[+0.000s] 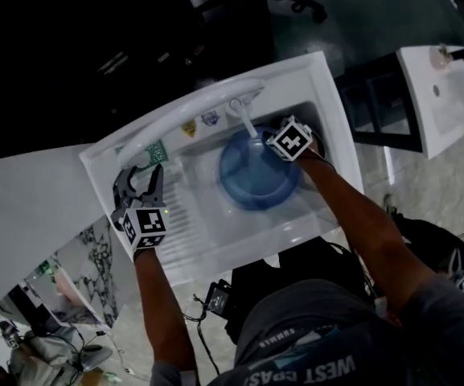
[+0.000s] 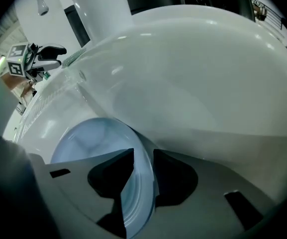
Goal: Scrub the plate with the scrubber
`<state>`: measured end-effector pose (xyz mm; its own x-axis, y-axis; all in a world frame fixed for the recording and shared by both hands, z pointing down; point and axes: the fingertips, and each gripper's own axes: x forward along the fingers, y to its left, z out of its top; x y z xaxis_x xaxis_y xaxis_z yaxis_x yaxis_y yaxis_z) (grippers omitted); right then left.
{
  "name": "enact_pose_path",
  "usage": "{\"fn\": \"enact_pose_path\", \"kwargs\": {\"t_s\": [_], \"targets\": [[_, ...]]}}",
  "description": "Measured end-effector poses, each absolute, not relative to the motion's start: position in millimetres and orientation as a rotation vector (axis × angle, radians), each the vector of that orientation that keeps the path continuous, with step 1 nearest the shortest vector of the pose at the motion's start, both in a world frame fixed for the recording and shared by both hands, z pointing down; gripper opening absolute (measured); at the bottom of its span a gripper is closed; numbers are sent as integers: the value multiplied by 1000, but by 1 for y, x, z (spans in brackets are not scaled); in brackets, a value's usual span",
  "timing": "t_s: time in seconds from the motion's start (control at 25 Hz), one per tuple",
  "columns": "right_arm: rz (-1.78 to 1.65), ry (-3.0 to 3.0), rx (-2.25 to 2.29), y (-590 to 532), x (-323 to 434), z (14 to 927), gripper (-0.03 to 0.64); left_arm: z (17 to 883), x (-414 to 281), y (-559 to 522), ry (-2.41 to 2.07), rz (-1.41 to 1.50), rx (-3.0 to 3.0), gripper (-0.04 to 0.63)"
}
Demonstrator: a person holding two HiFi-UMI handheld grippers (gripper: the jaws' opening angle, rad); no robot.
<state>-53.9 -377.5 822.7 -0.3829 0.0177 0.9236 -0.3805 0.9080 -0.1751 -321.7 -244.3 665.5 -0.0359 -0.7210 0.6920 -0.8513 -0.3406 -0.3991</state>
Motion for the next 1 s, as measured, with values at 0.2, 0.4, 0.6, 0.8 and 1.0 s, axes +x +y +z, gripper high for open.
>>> {"fn": "enact_pose_path", "kwargs": {"t_s": [0.2,0.4,0.6,0.8,1.0], "targets": [[469,-1904,258,-375,-55,832,144,672,-322,-246,-1684,1345,2080,205],[491,-1897,255,-371,-55,839,132,679,-320,-246,-1666,1365,2079,204],[532,-1879,285,-374,-49,838,83,691,-323,-245,-1641,1384,2071,236],[618,-1867,300,-366,-44,832,58,689,-329,-249,-1657,1426,2076,208],[761,-1862,296,-348,-40,821,41,687,-329,-249,-1659,1443,2085,186]]}}
